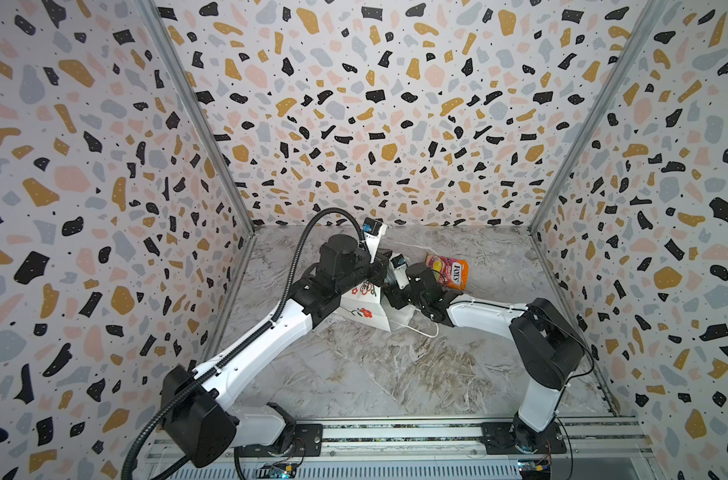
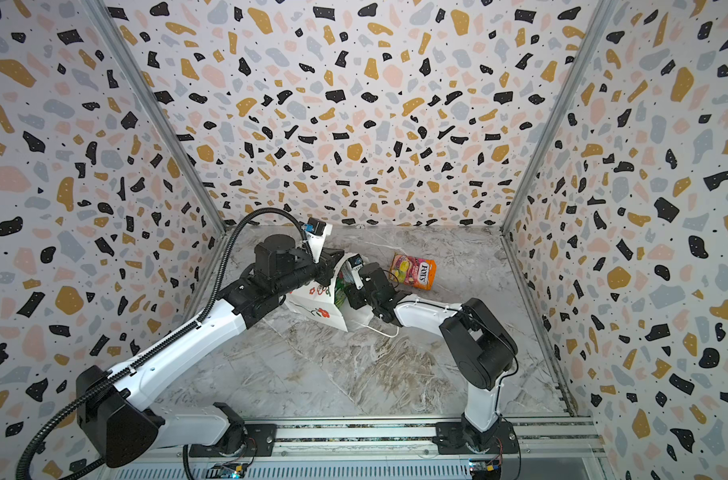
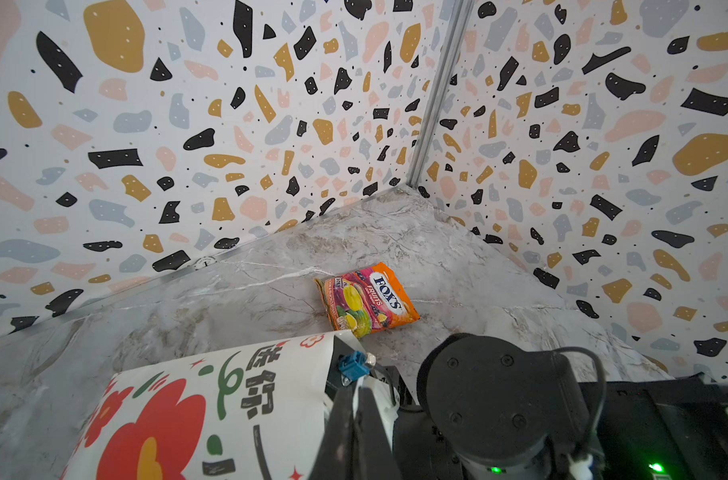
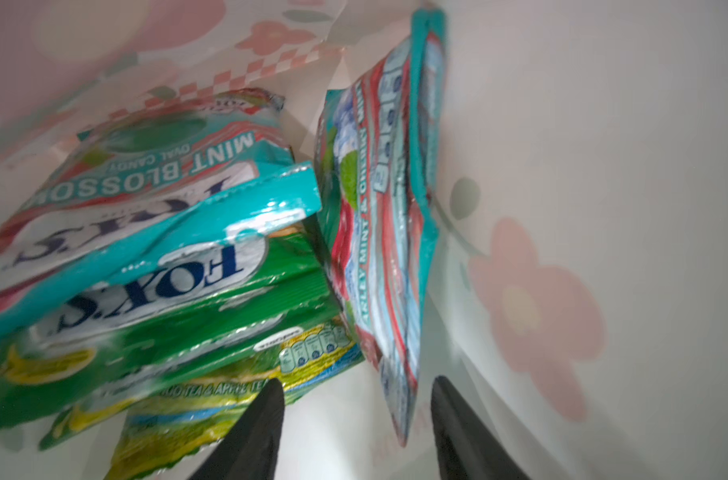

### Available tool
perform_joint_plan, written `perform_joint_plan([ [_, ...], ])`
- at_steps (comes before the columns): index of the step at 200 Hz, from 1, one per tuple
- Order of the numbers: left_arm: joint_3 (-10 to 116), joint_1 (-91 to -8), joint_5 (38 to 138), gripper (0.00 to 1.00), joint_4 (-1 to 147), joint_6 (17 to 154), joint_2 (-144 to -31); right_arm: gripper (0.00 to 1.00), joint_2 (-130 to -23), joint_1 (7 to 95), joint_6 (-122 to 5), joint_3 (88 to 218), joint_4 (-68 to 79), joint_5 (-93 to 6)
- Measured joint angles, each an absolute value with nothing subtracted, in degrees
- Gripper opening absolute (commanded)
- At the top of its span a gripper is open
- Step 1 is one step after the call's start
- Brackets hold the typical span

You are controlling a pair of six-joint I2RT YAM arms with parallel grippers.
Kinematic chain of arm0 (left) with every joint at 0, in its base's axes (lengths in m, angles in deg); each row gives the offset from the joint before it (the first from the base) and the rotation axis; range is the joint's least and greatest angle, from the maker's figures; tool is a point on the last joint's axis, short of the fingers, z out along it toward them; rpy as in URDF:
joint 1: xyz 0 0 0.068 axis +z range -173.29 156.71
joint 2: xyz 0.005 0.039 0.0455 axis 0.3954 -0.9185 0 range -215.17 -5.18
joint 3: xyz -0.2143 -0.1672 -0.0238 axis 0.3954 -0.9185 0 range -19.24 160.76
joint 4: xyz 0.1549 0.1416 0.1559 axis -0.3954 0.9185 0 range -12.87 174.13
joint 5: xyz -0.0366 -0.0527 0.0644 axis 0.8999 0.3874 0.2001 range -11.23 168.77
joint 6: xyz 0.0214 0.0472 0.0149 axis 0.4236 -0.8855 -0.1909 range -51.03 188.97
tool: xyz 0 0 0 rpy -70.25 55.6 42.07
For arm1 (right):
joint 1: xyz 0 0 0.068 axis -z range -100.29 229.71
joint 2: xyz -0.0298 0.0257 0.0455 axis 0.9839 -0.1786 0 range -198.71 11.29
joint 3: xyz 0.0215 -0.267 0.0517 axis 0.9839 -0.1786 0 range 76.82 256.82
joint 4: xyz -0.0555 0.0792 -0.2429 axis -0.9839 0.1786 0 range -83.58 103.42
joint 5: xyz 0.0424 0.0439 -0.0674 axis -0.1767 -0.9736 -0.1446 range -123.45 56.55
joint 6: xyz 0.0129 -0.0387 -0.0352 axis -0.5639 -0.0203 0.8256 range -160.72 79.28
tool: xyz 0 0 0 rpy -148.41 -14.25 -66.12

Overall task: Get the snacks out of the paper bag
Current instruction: 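Position the right gripper fingers around the teal Mint Blossom packet edge, then grasp the teal Mint Blossom packet with the right gripper and lift it out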

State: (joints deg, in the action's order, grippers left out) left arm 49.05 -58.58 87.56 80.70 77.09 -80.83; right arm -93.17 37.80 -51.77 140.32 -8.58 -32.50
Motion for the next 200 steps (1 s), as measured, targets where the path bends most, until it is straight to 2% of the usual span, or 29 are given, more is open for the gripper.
perform_joint_plan([
  [48, 49.05, -58.32, 89.66, 0.0, 81.01, 76.65, -80.83, 0.62, -98.55, 37.87, -51.72, 142.83, -11.68, -32.56],
  [57, 49.05, -58.32, 89.92, 0.0, 81.08, 76.5, -80.83, 0.59, -99.47, 38.0, -51.72, 143.27, -12.36, -32.89],
  [69, 49.05, -58.32, 90.23, 0.0, 81.23, 76.34, -80.83, 0.48, -100.63, 38.19, -51.53, 144.17, -12.71, -33.37],
  [82, 49.05, -58.3, 90.25, 0.0, 81.27, 76.15, -80.83, 0.28, -101.59, 38.67, -51.55, 145.17, -12.8, -34.2],
  [95, 49.05, -58.23, 90.03, 0.0, 81.64, 76.01, -80.83, 0.13, -101.89, 39.15, -51.55, 145.57, -12.89, -35.3],
  [111, 49.05, -58.23, 89.29, 0.0, 81.95, 75.99, -80.83, 0.0, -101.87, 39.37, -51.55, 145.57, -13.13, -36.56],
  [152, 49.05, -58.23, 85.14, 0.0, 81.95, 76.01, -80.83, 0.0, -99.9, 39.55, -51.55, 143.66, -12.84, -38.68],
  [200, 49.05, -58.27, 79.0, 0.0, 82.04, 76.23, -80.83, 0.0, -89.57, 39.7, -51.57, 136.41, -9.76, -40.78],
])
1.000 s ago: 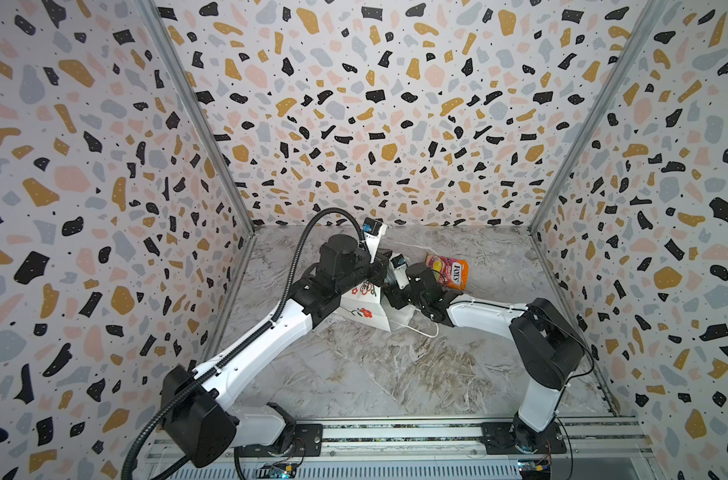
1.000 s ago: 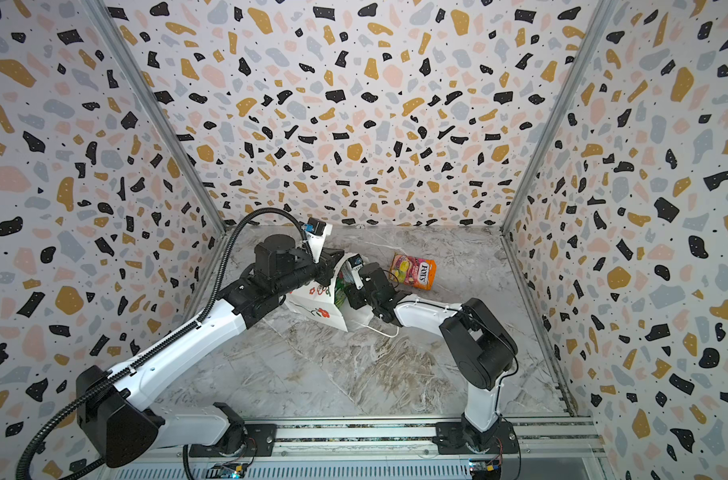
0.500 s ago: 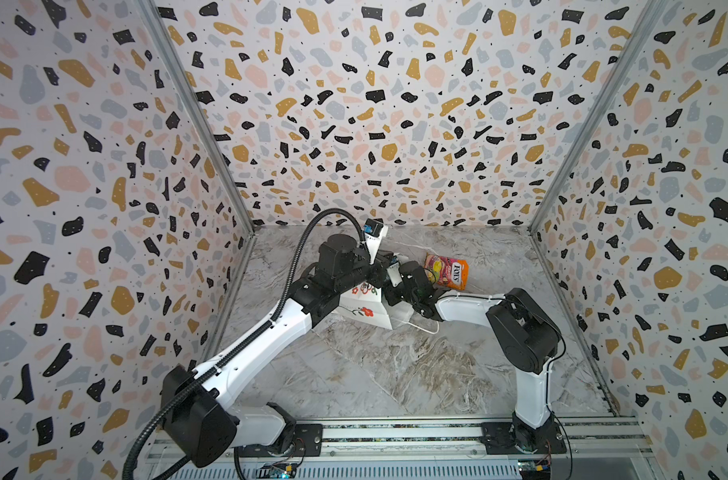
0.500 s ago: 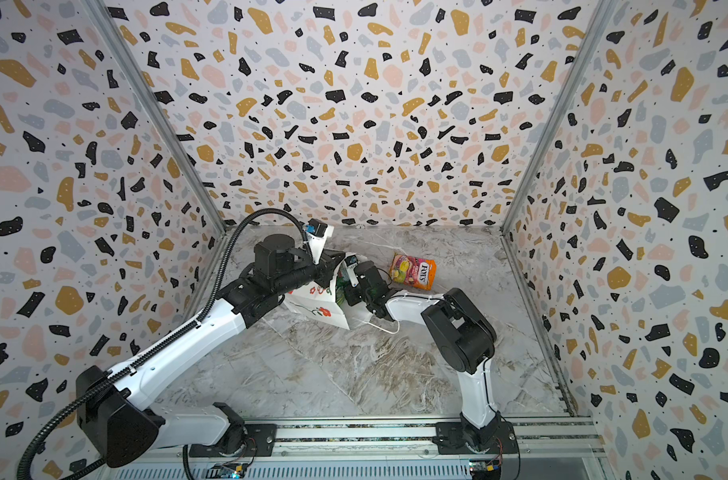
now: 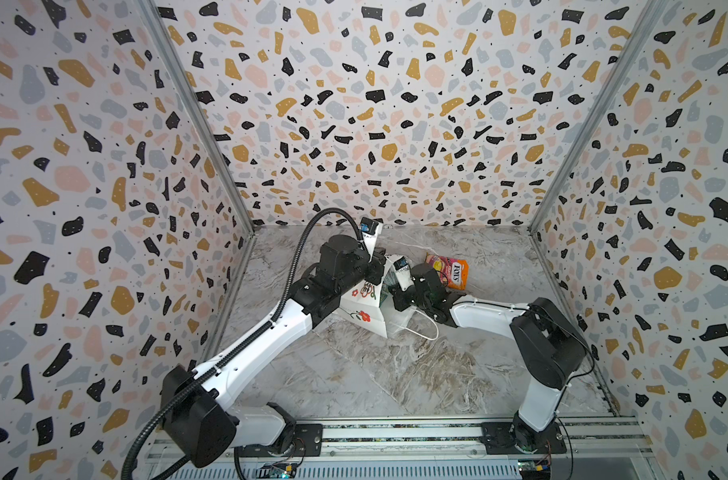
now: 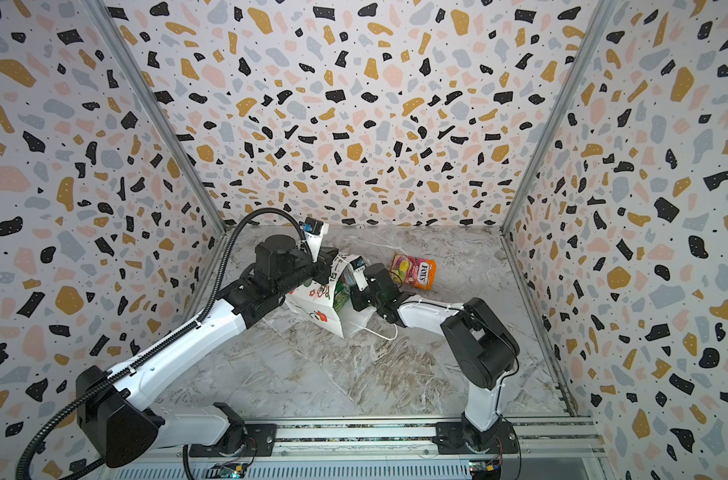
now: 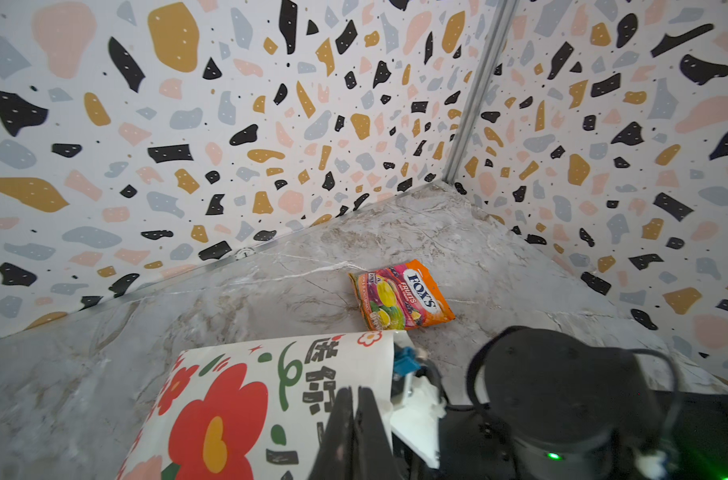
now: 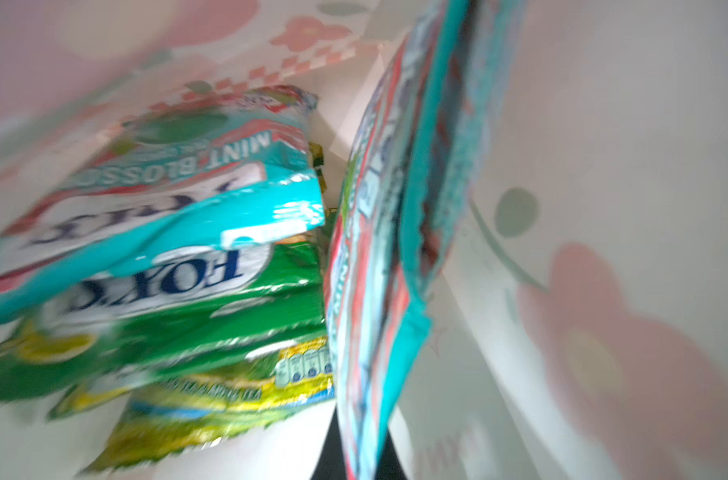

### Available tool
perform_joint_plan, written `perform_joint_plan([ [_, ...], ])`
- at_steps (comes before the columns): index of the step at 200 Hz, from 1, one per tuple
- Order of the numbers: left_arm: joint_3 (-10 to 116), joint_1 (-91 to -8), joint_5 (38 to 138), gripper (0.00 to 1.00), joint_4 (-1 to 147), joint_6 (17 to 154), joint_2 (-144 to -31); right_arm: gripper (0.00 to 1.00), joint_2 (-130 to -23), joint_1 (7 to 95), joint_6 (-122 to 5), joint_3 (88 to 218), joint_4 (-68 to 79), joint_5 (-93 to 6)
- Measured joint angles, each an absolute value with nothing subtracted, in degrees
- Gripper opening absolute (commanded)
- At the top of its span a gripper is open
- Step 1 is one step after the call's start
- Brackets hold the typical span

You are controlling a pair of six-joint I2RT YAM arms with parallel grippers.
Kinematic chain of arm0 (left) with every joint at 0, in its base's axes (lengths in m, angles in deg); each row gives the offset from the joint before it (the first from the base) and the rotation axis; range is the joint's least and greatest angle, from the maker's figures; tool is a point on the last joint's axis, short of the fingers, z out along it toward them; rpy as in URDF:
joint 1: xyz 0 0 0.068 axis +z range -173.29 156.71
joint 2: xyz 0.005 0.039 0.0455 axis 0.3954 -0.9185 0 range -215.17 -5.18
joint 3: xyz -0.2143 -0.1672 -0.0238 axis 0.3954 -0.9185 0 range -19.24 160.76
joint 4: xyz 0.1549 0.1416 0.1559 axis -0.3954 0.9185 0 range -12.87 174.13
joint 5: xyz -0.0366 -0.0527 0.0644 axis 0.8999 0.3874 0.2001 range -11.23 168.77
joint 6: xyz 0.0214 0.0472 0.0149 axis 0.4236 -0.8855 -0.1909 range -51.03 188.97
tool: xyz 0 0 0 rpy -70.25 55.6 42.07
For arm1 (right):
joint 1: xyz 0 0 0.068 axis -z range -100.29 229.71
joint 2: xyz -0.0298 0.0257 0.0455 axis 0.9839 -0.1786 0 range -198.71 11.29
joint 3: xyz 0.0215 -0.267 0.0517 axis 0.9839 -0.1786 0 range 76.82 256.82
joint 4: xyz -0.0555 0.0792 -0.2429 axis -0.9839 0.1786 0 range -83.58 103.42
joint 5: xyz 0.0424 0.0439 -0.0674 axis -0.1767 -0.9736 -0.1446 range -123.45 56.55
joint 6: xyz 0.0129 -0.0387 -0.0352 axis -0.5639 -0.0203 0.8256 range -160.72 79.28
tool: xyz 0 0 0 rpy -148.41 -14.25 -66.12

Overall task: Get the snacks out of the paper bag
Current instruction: 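Grasp the teal Mint Blossom packet with the right gripper and lift it out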

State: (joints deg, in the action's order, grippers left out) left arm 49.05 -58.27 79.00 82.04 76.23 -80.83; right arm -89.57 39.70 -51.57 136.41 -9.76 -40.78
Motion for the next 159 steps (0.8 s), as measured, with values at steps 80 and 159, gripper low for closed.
perform_joint_plan([
  [80, 49.05, -58.27, 73.75, 0.0, 81.86, 77.41, -80.83, 0.0, -73.85, 40.12, -50.06, 132.87, 1.3, -45.29],
  [159, 49.05, -58.27, 73.4, 0.0, 81.84, 77.76, -80.83, 0.0, -58.35, 40.97, -47.4, 135.75, 14.52, -47.27],
])
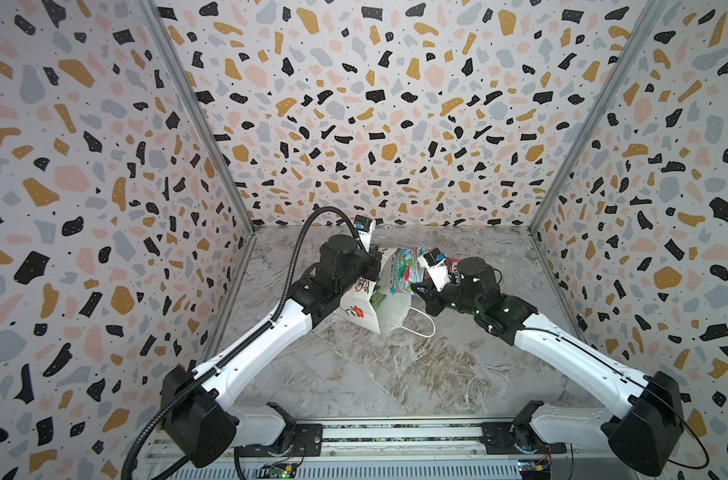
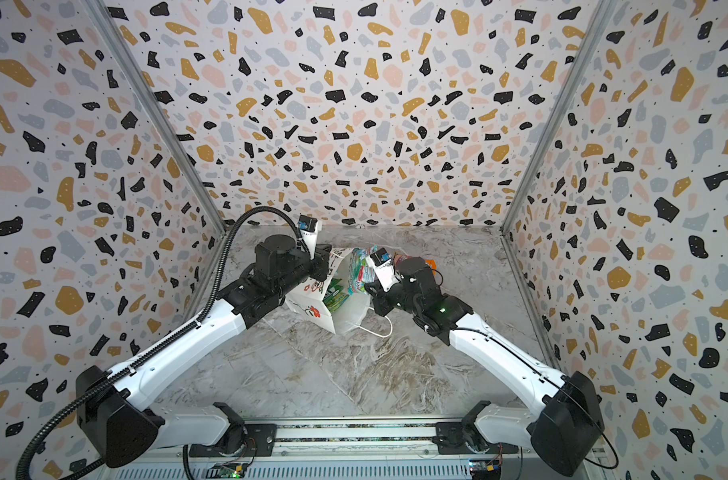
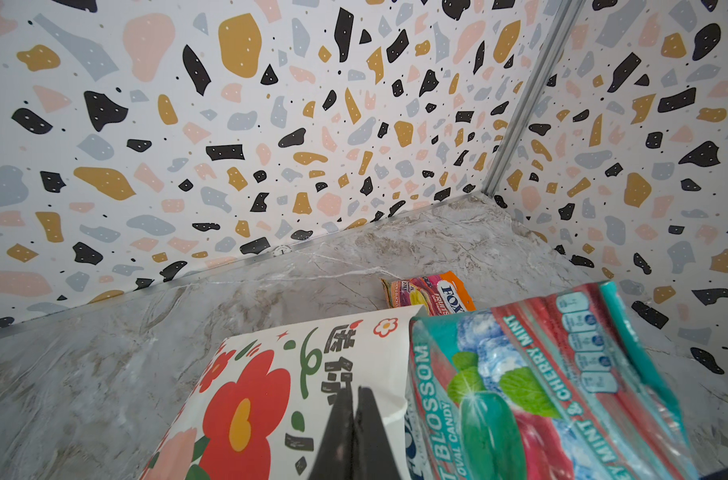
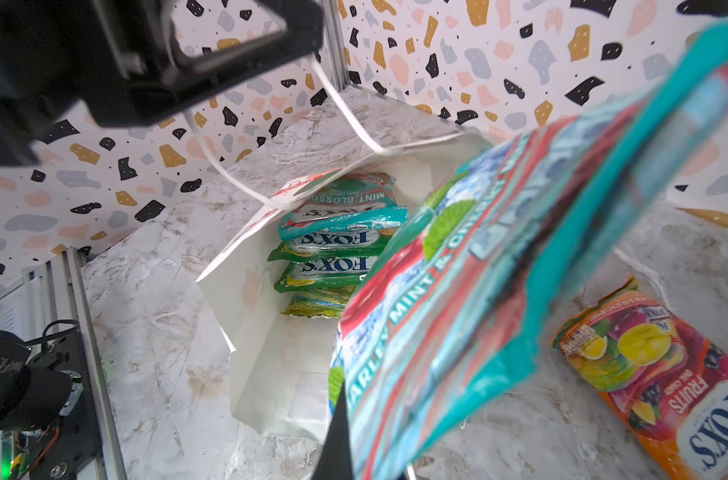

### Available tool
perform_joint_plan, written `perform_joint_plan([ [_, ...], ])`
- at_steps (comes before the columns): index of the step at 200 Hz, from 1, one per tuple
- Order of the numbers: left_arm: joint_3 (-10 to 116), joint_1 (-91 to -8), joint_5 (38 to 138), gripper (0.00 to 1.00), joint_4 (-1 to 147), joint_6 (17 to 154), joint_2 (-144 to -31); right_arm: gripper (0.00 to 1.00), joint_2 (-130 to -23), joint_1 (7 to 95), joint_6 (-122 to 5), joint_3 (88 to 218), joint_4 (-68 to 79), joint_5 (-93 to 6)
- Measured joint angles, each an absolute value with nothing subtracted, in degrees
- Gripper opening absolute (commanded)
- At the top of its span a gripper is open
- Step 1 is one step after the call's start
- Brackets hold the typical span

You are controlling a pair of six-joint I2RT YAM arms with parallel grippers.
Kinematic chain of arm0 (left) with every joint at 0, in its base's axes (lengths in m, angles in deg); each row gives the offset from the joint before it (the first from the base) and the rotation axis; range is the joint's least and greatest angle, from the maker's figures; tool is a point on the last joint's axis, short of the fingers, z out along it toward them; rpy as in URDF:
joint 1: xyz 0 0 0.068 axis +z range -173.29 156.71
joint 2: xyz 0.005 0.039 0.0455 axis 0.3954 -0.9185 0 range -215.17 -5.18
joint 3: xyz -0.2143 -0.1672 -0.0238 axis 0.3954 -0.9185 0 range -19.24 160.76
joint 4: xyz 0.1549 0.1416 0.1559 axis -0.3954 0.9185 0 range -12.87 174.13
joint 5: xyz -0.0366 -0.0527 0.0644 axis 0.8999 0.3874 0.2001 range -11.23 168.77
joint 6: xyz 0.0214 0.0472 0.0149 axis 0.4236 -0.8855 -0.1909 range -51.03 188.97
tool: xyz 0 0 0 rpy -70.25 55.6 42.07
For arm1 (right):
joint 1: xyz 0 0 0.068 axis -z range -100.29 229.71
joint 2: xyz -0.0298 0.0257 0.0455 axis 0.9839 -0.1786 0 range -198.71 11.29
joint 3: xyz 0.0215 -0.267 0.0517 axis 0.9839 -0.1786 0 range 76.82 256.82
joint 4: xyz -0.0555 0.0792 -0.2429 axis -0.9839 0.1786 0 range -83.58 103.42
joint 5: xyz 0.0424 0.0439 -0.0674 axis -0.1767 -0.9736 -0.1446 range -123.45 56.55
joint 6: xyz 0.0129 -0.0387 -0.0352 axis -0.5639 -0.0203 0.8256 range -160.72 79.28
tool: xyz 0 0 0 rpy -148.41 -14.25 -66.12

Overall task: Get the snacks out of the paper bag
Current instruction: 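Grasp the teal Mint Blossom packet with the right gripper and lift it out, then carry the teal packet beside the orange packet and release it on the table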

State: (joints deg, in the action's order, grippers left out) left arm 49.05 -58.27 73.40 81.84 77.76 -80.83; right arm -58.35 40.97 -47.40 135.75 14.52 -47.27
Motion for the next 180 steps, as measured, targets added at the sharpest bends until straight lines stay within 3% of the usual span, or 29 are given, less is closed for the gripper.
perform_joint_plan([
  [49, 49.05, -58.27, 73.25, 0.0, 81.84, 77.76, -80.83, 0.0, -53.37, 44.58, -46.06, 140.12, 21.74, -45.92],
  [102, 49.05, -58.27, 73.73, 0.0, 81.84, 77.74, -80.83, 0.0, -48.58, 56.53, -45.78, 141.78, 24.8, -44.98],
  [180, 49.05, -58.27, 75.02, 0.0, 81.86, 77.59, -80.83, 0.0, -56.56, 76.57, -47.48, 134.42, 22.67, -49.59],
])
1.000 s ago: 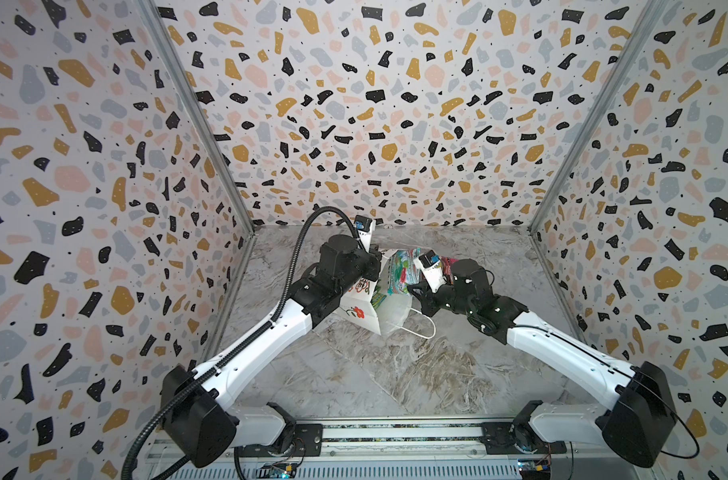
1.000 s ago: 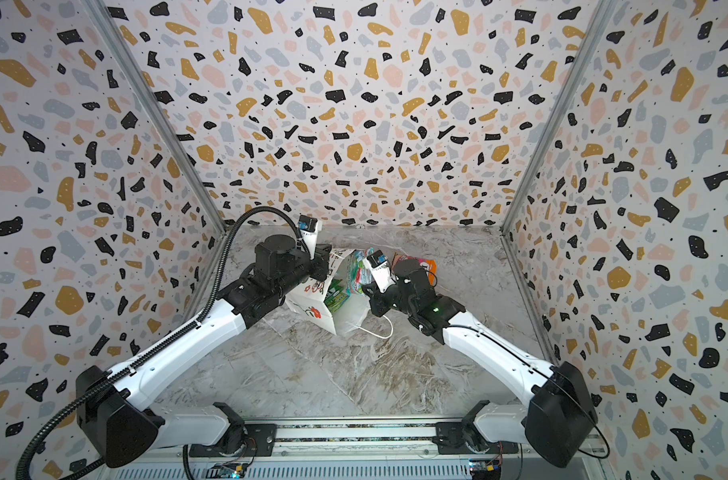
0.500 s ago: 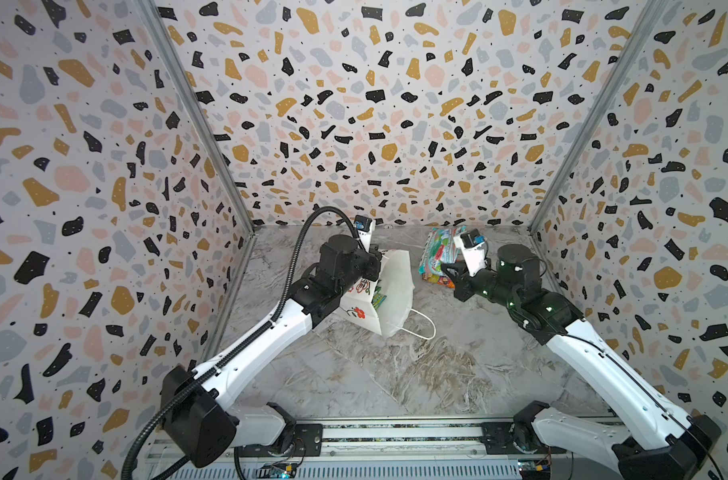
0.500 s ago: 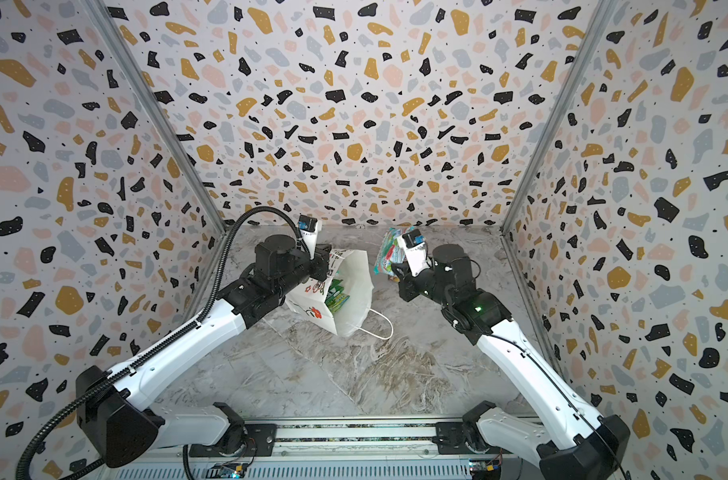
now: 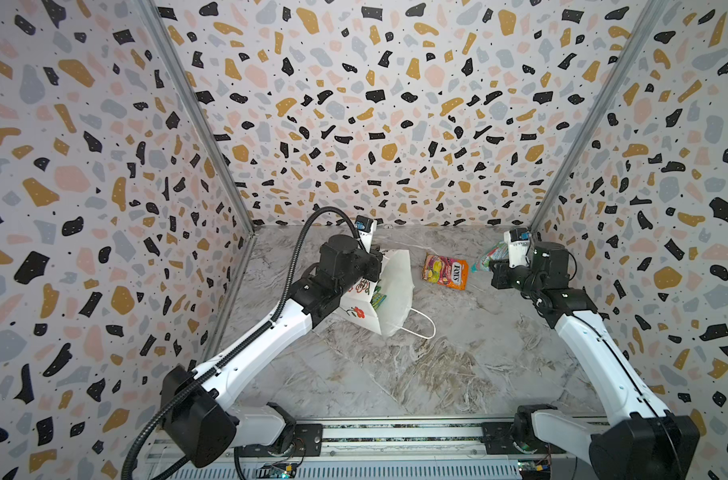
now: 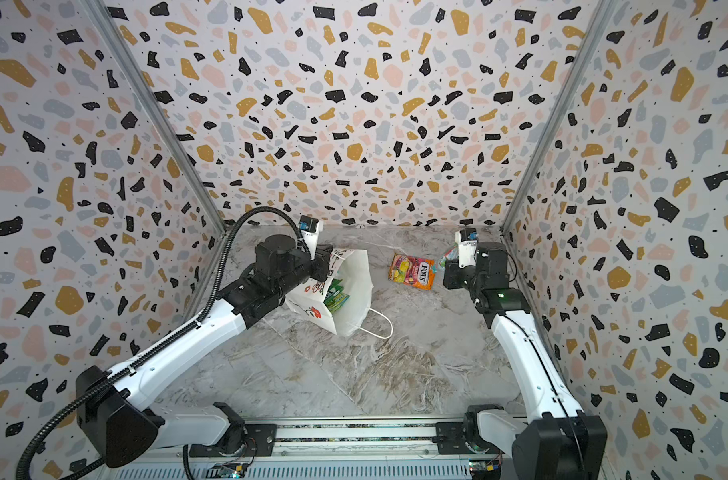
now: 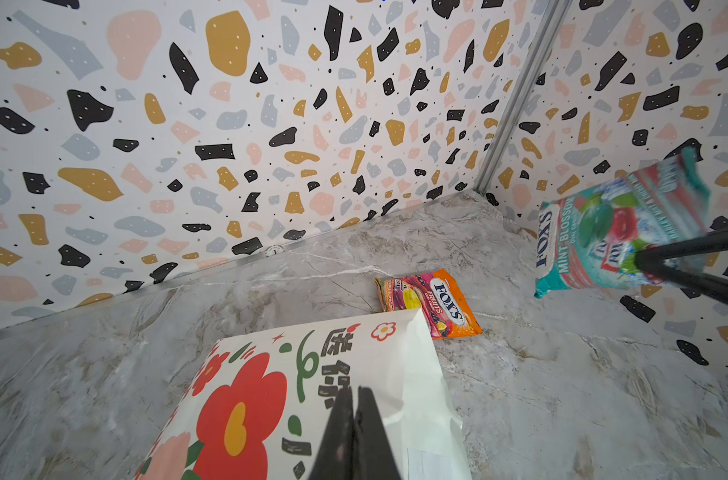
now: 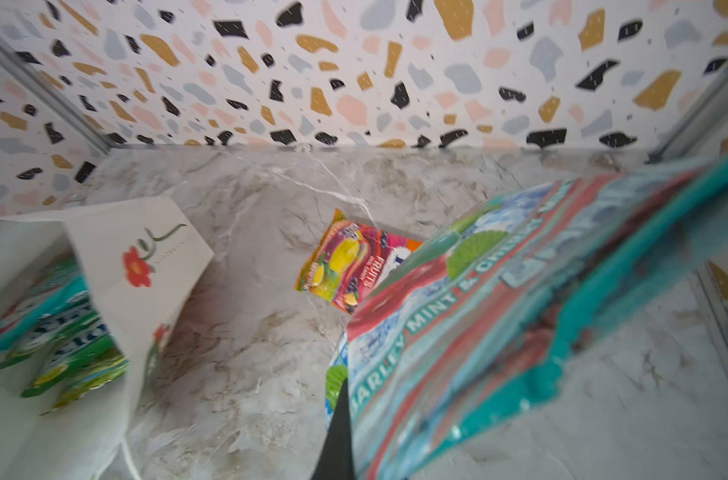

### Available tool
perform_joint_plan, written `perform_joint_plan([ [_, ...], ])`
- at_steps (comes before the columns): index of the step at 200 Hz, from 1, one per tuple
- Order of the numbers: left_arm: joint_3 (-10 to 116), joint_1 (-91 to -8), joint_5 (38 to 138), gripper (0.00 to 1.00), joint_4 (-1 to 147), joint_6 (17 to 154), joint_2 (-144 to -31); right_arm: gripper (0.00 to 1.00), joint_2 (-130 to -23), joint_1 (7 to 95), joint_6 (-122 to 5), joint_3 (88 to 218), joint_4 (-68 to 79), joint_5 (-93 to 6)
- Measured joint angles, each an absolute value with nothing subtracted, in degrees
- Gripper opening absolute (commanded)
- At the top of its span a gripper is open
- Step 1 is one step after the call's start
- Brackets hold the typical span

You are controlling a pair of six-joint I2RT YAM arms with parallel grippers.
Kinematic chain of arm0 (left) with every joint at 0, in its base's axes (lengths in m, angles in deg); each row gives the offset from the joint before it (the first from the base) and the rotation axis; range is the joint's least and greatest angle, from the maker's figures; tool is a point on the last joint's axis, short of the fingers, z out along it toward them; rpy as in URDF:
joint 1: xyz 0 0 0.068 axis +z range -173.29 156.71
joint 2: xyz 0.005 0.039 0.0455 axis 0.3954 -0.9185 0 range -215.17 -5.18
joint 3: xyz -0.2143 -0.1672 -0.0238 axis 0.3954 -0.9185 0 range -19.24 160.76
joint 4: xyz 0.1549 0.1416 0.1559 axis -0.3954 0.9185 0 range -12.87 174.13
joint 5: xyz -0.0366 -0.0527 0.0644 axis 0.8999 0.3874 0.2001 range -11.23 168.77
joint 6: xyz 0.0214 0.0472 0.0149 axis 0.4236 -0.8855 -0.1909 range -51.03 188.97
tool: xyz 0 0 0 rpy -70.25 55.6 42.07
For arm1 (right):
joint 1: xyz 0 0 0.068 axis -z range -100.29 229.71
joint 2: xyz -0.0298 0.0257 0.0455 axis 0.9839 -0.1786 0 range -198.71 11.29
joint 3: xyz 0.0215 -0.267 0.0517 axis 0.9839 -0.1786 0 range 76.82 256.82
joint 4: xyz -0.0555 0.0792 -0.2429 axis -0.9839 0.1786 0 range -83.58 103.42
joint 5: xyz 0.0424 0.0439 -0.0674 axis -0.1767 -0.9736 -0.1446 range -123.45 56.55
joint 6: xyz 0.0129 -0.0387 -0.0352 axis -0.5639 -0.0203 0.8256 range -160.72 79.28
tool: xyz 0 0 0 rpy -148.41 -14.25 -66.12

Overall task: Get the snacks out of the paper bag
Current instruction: 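Carry the teal packet beside the orange packet and release it on the table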

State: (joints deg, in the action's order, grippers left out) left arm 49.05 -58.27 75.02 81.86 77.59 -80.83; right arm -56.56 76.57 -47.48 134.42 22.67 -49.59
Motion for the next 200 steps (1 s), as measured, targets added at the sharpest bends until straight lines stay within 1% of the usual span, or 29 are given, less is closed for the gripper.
perform_joint_plan([
  [22, 49.05, -58.27, 75.26, 0.0, 81.86, 77.54, -80.83, 0.0, -61.83, 79.15, -47.4, 131.97, 20.55, -51.97],
  [50, 49.05, -58.27, 75.3, 0.0, 81.86, 77.54, -80.83, 0.0, -68.01, 80.18, -46.57, 131.62, 18.63, -54.77],
  [82, 49.05, -58.27, 75.48, 0.0, 81.86, 77.52, -80.83, 0.0, -71.29, 81.49, -44.9, 131.6, 15.64, -58.12],
  [138, 49.05, -58.27, 75.83, 0.0, 81.86, 77.52, -80.83, 0.0, -79.14, 87.44, -42.15, 131.62, 13.12, -64.91],
  [172, 49.05, -58.27, 76.35, 0.0, 81.86, 77.52, -80.83, 0.0, -81.7, 89.56, -41.63, 131.99, 13.39, -64.04],
  [180, 49.05, -58.27, 76.44, 0.0, 81.86, 77.54, -80.83, 0.04, -82.11, 89.73, -41.63, 132.39, 13.69, -62.88],
  [200, 49.05, -58.27, 76.72, 0.0, 81.86, 77.54, -80.83, 0.09, -83.21, 89.73, -41.65, 133.44, 14.33, -59.34],
])
